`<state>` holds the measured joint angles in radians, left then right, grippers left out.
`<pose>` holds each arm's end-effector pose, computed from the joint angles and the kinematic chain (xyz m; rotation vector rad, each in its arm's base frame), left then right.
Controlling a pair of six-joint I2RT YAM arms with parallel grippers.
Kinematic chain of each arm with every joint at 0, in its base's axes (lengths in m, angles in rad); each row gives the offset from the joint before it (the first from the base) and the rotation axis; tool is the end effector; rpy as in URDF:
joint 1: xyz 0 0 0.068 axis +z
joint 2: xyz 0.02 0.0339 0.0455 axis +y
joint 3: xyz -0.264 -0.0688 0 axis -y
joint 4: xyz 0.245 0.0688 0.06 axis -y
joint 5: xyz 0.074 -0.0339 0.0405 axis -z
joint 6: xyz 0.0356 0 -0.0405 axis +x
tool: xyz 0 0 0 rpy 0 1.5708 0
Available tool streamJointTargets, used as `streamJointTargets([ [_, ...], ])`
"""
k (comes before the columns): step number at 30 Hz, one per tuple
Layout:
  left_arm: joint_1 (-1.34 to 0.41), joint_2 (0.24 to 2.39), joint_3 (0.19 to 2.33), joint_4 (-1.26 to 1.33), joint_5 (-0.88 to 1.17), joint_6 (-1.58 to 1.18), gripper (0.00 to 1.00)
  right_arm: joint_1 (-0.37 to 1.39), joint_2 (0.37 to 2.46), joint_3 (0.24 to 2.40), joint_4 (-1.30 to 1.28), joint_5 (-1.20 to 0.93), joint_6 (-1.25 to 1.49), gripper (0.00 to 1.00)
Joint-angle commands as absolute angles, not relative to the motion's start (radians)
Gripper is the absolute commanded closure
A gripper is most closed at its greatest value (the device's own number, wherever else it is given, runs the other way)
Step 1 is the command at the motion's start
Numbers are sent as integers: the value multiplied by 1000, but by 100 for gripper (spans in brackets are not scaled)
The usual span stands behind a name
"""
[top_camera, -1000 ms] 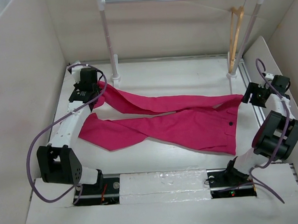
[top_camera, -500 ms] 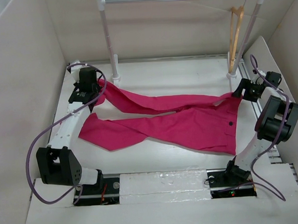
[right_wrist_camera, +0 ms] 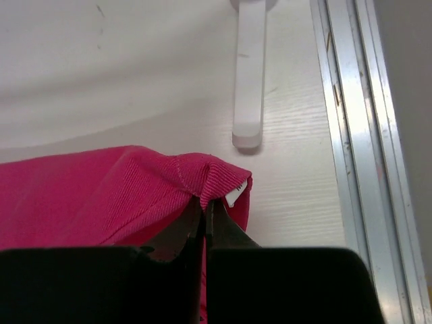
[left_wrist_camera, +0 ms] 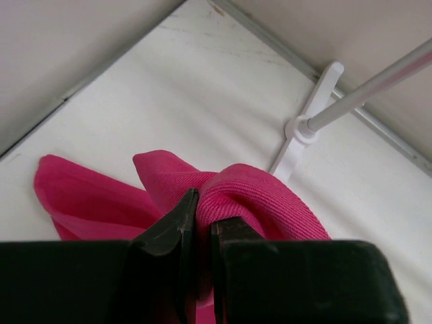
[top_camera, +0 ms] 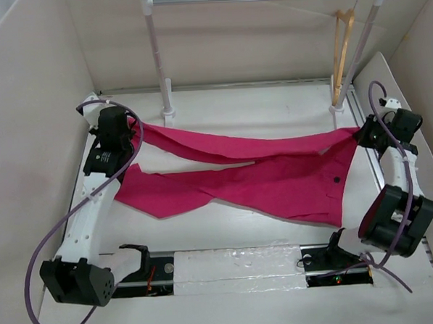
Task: Place the trousers on the hanger
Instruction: Fold the trousers
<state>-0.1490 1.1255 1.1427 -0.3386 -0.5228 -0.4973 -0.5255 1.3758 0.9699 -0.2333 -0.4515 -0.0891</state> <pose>0.2496 -0.0195 0.3828 -0.6592 1.7267 0.0448 0.2697 -0.1384 0.2676 0.2207 2.1293 0.1422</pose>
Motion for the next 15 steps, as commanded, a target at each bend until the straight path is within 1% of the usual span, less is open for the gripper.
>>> streamJointTargets([
  [1,-143,1091,1126,-304,-624,-456,100,-543,1399,1005,-192,-377,-69,100],
  [3,-115,1132,1126,-279,-605,-448,100,-529,1474,1113,-213,-376,-69,100],
  [4,-115,1152,1127,-241,-600,-445,100,-499,1562,1155,-228,-348,-71,100],
  [5,-115,1178,1140,-221,-601,-440,100,-488,1613,1254,-235,-344,-69,100],
  [6,-115,1253,1155,-209,-613,-437,100,-488,1668,1316,-261,-350,-86,100],
  [7,-115,1297,1172,-181,-618,-431,100,-488,1769,1377,-334,-336,-90,100],
  [8,-104,1340,1218,-167,-615,-423,100,-476,1808,1431,-351,-325,-97,100],
  [9,-78,1447,1248,-158,-595,-420,100,-476,1840,1513,-354,-327,-98,91],
  [10,-62,1503,1287,-156,-592,-426,100,-476,1870,1555,-371,-357,-98,81],
  [11,-42,1556,1390,-175,-583,-439,100,-476,1914,1595,-389,-368,-98,71],
  [12,-22,1668,1441,-193,-539,-442,79,-463,1924,1652,-405,-370,-103,49],
  [13,13,1727,1506,-259,-519,-455,64,-463,1925,1667,-431,-380,-106,41],
  [14,29,1777,1651,-315,-508,-477,50,-451,1915,1678,-445,-394,-116,36],
  [15,40,1855,1705,-371,-499,-488,30,-434,1898,1678,-457,-406,-135,33],
])
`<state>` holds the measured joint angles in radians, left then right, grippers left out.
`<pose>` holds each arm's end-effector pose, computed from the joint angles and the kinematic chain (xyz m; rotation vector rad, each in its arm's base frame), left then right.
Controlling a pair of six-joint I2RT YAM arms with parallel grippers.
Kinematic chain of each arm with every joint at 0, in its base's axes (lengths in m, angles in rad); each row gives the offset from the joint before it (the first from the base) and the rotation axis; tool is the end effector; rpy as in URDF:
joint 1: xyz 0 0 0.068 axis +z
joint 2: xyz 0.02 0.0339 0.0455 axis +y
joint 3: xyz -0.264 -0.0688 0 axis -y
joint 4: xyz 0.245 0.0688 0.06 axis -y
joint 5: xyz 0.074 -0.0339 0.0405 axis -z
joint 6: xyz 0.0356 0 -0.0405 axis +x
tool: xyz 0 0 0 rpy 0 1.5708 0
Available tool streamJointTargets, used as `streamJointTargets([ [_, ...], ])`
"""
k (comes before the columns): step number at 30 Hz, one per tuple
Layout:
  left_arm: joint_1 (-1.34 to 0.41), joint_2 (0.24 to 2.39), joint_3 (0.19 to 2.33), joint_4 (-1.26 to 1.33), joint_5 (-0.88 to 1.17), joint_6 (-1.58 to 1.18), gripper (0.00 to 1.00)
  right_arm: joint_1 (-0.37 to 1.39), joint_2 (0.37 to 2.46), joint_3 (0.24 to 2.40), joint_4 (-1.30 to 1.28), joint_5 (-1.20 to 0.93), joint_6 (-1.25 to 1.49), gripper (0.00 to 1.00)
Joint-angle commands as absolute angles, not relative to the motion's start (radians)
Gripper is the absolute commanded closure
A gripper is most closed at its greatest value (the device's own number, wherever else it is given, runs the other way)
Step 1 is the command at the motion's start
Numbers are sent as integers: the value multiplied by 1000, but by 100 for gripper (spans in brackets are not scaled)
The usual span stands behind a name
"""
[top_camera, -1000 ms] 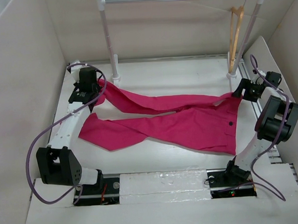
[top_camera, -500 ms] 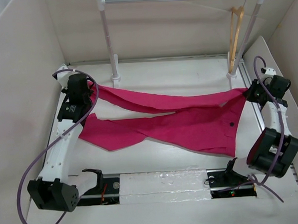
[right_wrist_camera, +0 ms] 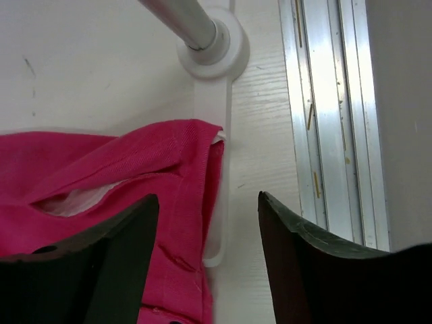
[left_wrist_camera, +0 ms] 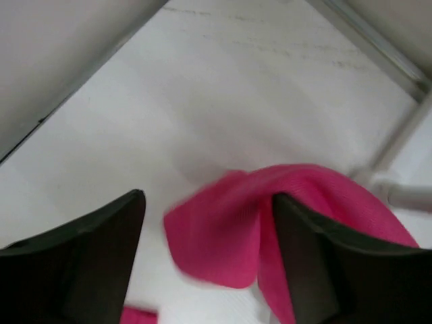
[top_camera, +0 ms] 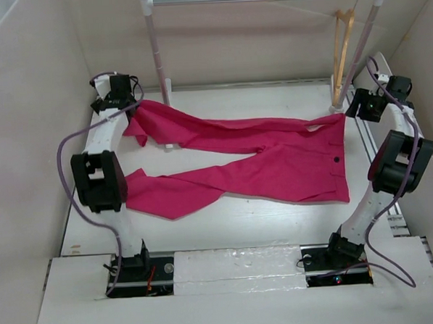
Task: Place the trousers on the hanger
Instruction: Fold the trousers
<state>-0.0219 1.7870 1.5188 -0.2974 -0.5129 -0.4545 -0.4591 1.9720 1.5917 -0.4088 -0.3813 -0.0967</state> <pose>0.4177 0.0083 0.3080 -0.7269 1.9344 0.2559 0.4077 -0.1868 0.2453 0.2334 2.2837 0.1660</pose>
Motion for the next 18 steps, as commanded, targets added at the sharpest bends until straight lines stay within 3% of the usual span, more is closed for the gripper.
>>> streamJointTargets([
  [1,40,1876,1750,-437,-500,-491,25,-420,1873,1628,-451,-417,-140,33],
  [4,49,1827,1707,-381,-515,-472,20,-339,1694,1398,-359,-397,-140,33],
  [6,58,1752,1591,-345,-514,-480,19,-287,1549,1274,-313,-370,-138,43],
  [7,58,1729,1548,-316,-506,-492,19,-229,1505,1217,-264,-367,-138,55],
  [8,98,1705,1463,-293,-479,-520,20,-200,1473,1118,-250,-367,-138,73],
  [9,119,1680,1432,-273,-400,-540,20,-168,1419,1079,-255,-364,-152,100],
  [13,189,1735,1390,-254,-216,-554,29,24,1344,953,-340,-368,-239,100],
  [16,167,1793,1413,-287,-178,-534,30,115,1287,873,-397,-336,-259,67],
  [17,167,1799,1381,-275,-155,-541,30,115,1270,839,-381,-345,-253,49],
  [18,167,1808,1364,-229,-84,-554,29,115,1256,783,-367,-354,-241,44],
])
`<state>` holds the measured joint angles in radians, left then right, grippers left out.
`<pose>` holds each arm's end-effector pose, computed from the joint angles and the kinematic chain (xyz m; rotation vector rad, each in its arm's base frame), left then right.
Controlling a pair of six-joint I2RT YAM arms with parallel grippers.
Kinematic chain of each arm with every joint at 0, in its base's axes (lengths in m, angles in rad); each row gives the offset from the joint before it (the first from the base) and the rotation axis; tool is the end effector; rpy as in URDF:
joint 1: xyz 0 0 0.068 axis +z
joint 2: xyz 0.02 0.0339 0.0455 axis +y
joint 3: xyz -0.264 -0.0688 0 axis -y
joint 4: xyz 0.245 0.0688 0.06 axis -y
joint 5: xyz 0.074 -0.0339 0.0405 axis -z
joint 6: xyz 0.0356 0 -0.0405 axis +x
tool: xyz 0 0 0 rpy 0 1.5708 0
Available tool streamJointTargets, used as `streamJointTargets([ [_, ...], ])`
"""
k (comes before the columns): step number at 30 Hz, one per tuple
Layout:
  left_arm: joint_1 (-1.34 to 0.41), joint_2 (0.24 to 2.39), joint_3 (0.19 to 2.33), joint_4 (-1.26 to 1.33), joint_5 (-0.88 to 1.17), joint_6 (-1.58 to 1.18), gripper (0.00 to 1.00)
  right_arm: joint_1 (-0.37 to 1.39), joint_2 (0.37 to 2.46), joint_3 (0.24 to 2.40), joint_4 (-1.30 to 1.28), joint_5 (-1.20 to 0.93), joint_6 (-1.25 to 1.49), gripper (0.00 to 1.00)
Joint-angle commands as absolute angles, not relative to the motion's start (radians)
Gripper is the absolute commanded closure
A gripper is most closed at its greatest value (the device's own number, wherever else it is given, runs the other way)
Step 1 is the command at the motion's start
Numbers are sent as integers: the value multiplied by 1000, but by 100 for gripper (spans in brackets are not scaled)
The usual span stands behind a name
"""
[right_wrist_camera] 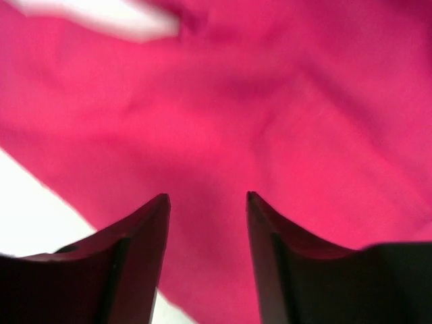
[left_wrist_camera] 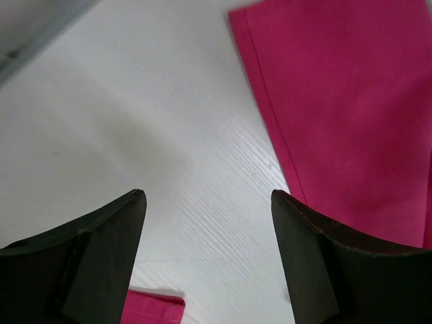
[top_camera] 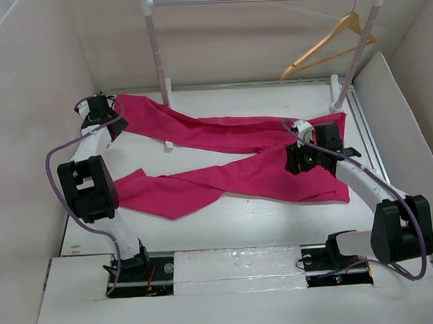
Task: Place the trousers on the hanger
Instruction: Fold the trousers
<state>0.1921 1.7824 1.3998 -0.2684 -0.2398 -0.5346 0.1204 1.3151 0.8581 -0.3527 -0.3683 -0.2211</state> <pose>0.4023 0.0869 0.2700 -0.9035 2.0072 0.0754 0.2700 0.0456 0.2370 -0.5690 2.2746 0.3879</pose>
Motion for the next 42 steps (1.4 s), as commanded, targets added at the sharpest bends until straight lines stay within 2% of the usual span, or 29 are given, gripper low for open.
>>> streamJointTargets([
  [1,167,1819,1352,-216,-52,-569,29,115,1250,767,-350,-366,-239,40],
  [5,147,1926,1417,-216,-14,-598,28,165,1302,781,-382,-362,-276,32],
  [12,169,2094,1523,-173,40,-686,30,304,1267,710,-299,-365,-209,32],
  [16,169,2181,1623,-215,49,-709,36,341,1276,693,-311,-324,-195,32],
  [19,169,2243,1706,-277,29,-712,51,341,1264,681,-318,-305,-181,32],
  [20,169,2247,1729,-279,15,-709,52,341,1261,680,-319,-308,-181,32],
  [22,169,2269,1755,-297,11,-698,62,331,1256,673,-322,-295,-181,32],
  [23,169,2278,1791,-307,11,-698,63,331,1256,673,-328,-288,-179,32],
  [26,178,2339,1909,-368,17,-664,80,322,1256,672,-344,-270,-176,32],
  [27,178,2374,1939,-412,14,-652,91,322,1255,670,-341,-270,-176,32],
  [29,178,2405,2029,-463,-35,-609,100,322,1250,675,-342,-278,-173,32],
  [30,178,2430,2048,-506,-46,-595,100,322,1243,678,-347,-278,-173,32],
  [34,202,2398,1991,-529,-93,-551,100,322,1200,683,-367,-275,-172,32],
  [37,227,2309,1841,-500,-181,-515,100,322,1166,681,-391,-261,-181,32],
  [38,236,2245,1730,-476,-205,-511,100,322,1158,680,-400,-253,-186,32],
  [42,304,2116,1536,-390,-198,-528,100,322,1152,684,-411,-204,-215,31],
])
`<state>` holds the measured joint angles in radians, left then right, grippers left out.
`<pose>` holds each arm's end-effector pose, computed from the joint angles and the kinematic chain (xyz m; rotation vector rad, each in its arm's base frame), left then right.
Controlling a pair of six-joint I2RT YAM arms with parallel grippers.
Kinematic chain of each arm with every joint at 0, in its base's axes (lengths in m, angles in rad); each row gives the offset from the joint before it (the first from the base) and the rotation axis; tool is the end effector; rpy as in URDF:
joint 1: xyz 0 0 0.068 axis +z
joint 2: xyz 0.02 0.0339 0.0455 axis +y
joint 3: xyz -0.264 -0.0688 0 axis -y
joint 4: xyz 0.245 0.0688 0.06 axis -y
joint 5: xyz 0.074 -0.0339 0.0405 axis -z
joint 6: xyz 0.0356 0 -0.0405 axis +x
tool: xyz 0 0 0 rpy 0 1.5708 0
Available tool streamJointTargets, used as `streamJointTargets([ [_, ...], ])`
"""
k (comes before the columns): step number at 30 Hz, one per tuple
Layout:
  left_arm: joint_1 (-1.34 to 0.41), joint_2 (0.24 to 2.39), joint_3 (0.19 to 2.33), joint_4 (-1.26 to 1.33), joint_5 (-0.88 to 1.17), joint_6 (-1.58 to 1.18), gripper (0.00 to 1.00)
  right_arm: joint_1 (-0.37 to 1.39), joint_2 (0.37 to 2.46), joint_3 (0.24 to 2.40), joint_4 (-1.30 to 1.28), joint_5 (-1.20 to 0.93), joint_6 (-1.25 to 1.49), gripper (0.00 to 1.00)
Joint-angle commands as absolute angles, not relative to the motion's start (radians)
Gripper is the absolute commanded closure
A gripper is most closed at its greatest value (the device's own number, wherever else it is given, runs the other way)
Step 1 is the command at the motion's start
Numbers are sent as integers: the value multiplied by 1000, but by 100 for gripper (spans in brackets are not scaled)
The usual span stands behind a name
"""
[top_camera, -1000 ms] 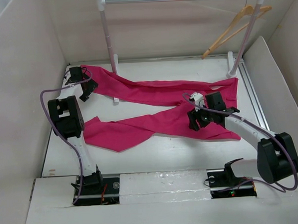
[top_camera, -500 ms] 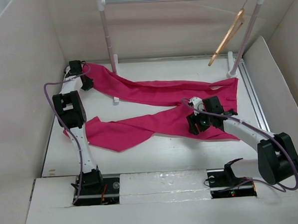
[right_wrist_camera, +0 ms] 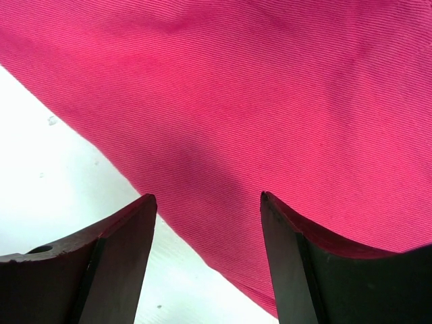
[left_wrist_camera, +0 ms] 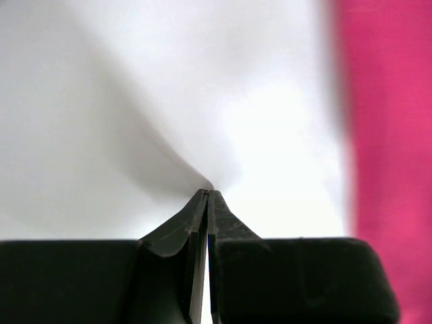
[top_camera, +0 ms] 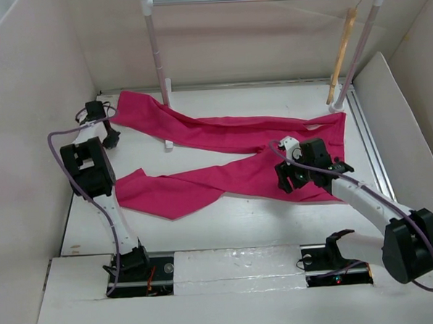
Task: Place the trousers on the hanger
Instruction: Fold the trousers
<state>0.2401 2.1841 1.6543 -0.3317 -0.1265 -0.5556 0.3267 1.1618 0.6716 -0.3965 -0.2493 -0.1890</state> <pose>0.4699 0.1197 0.1744 -0.9909 2.2112 0.0106 0.2131 0.0815 0.2092 -0.7311 2.3431 0.3666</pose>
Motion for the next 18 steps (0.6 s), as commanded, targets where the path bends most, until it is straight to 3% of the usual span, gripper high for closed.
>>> streamJointTargets([
  [1,316,2091,1505,-376,-198,-529,100,322,1160,692,-410,-196,-219,31],
  [5,318,1999,1454,-266,-41,-523,96,322,1224,738,-378,-207,-255,32],
  [7,287,2031,1529,-310,-18,-544,82,331,1259,771,-339,-259,-265,39],
  [8,252,2064,1616,-331,-49,-548,72,340,1276,790,-336,-267,-265,47],
  [10,221,2086,1682,-368,-119,-558,64,392,1316,836,-341,-264,-270,55],
  [11,195,2109,1747,-367,-186,-555,52,411,1322,847,-344,-255,-264,57],
  [12,184,2124,1781,-376,-221,-545,49,431,1328,853,-339,-244,-259,57],
  [15,164,2256,1984,-457,-282,-505,45,482,1344,874,-327,-241,-233,54],
  [18,164,2316,2020,-433,-276,-508,44,518,1362,913,-331,-250,-218,53],
])
